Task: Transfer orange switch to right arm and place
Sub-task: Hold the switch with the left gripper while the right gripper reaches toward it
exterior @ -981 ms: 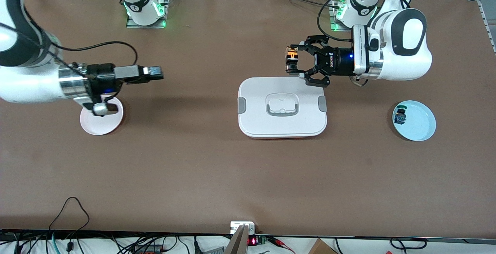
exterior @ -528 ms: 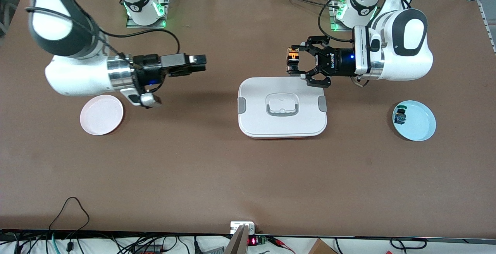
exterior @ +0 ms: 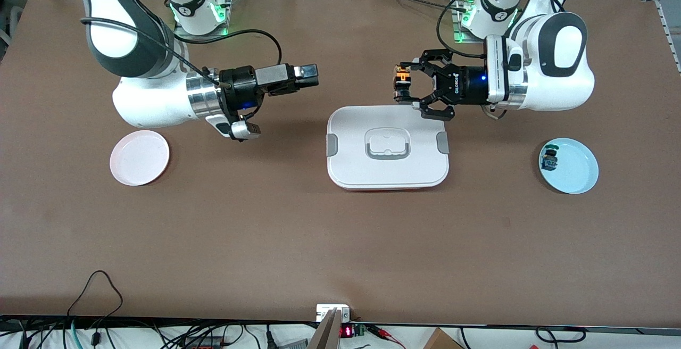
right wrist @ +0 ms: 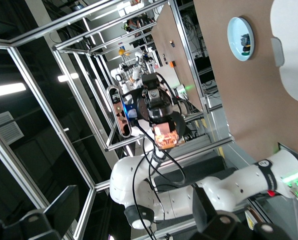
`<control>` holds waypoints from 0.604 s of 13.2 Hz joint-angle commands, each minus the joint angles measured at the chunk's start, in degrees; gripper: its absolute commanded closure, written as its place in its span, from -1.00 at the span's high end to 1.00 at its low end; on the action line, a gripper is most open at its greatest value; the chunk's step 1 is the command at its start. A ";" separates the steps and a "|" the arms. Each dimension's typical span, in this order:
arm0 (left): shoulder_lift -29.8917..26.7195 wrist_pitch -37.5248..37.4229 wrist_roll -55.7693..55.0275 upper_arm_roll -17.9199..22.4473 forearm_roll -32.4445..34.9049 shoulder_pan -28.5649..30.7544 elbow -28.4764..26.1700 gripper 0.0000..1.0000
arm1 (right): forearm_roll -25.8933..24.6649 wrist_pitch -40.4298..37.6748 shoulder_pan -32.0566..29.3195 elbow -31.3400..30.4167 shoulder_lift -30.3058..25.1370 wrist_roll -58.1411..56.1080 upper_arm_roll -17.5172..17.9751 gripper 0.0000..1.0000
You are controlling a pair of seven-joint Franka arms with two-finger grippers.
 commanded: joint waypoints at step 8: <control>-1.80 -0.01 -0.34 -0.53 -1.78 0.75 -1.03 -1.00 | 11.04 14.77 11.51 -0.46 2.23 -15.12 -0.48 1.00</control>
